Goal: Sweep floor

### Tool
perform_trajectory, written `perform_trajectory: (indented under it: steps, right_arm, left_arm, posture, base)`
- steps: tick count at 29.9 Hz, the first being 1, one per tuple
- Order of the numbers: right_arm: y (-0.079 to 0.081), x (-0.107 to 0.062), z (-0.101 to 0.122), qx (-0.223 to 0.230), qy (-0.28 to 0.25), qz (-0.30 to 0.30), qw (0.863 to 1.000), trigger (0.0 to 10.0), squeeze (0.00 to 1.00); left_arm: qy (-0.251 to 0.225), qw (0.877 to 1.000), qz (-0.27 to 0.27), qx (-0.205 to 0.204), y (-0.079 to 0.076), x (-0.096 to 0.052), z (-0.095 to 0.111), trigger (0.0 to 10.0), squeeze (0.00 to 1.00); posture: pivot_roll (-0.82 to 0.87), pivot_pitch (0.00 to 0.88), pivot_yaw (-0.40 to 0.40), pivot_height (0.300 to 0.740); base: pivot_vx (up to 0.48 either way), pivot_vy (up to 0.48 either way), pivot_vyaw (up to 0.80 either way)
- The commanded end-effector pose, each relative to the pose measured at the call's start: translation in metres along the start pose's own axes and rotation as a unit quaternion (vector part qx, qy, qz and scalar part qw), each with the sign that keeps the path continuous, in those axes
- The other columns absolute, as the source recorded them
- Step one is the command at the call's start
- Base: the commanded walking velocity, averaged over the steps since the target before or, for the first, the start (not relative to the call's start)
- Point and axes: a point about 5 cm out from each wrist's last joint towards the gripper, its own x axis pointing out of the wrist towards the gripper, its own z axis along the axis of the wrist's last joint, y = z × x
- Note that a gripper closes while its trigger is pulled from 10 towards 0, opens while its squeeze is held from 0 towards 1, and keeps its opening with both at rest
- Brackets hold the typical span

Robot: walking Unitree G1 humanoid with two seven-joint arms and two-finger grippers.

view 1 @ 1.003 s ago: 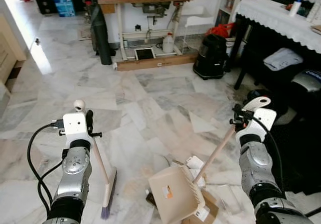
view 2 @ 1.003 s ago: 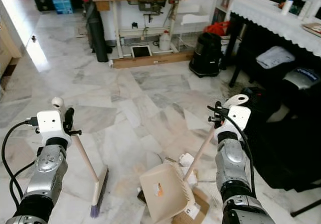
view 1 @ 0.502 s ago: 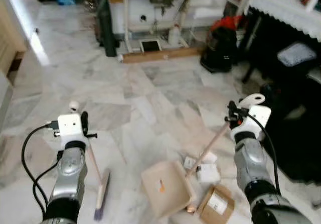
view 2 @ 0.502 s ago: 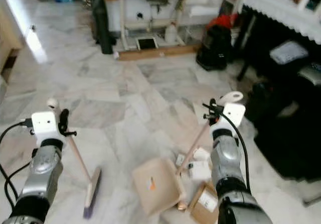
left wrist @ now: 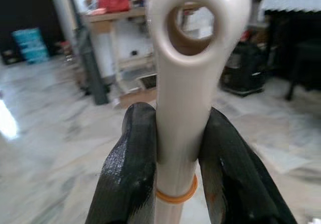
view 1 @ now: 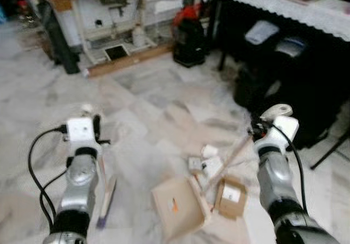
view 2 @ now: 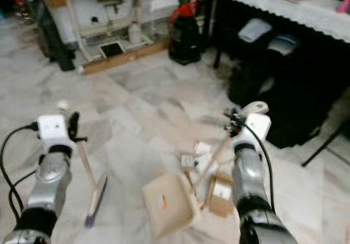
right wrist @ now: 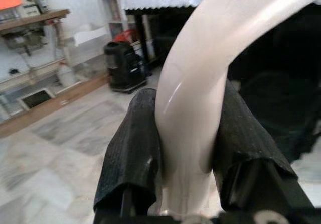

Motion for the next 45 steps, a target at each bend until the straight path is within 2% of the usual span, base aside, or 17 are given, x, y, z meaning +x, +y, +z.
perform_trajectory:
  steps: [1,8,29,33,45]
  right_arm:
    - [0.007,0.006,0.011,0.004,-0.021,0.009,1.000,10.0,0.00]
    - [0.007,0.006,0.012,0.003,-0.028,0.007,1.000,10.0,0.00]
    - [0.003,0.006,0.014,-0.010,-0.031,0.004,0.999,10.0,0.00]
    - [0.004,0.005,0.013,-0.027,-0.032,0.008,0.999,10.0,0.00]
    - [-0.003,-0.001,0.007,-0.042,-0.021,-0.005,0.999,10.0,0.00]
  left_arm:
    - [-0.013,1.000,0.001,-0.005,0.003,0.001,0.006,10.0,0.00]
    - [-0.008,1.000,-0.003,-0.007,0.001,0.001,0.004,10.0,0.00]
    - [-0.004,1.000,0.000,-0.009,0.000,-0.002,0.000,10.0,0.00]
    - [-0.002,1.000,0.001,-0.005,0.001,-0.002,0.000,10.0,0.00]
    - [0.000,1.000,0.000,-0.006,0.000,-0.002,-0.001,10.0,0.00]
  posture:
    - [-0.02,0.000,-0.008,0.740]
    - [-0.02,0.000,-0.008,0.740]
    - [-0.03,0.000,-0.014,0.740]
    - [-0.03,0.000,-0.012,0.740]
    - [-0.03,0.000,-0.010,0.740]
  base:
    - [0.000,0.000,-0.76]
    - [0.000,0.000,-0.72]
    - [0.234,0.000,0.00]
    - [0.281,0.000,0.00]
    - [0.000,0.000,0.00]
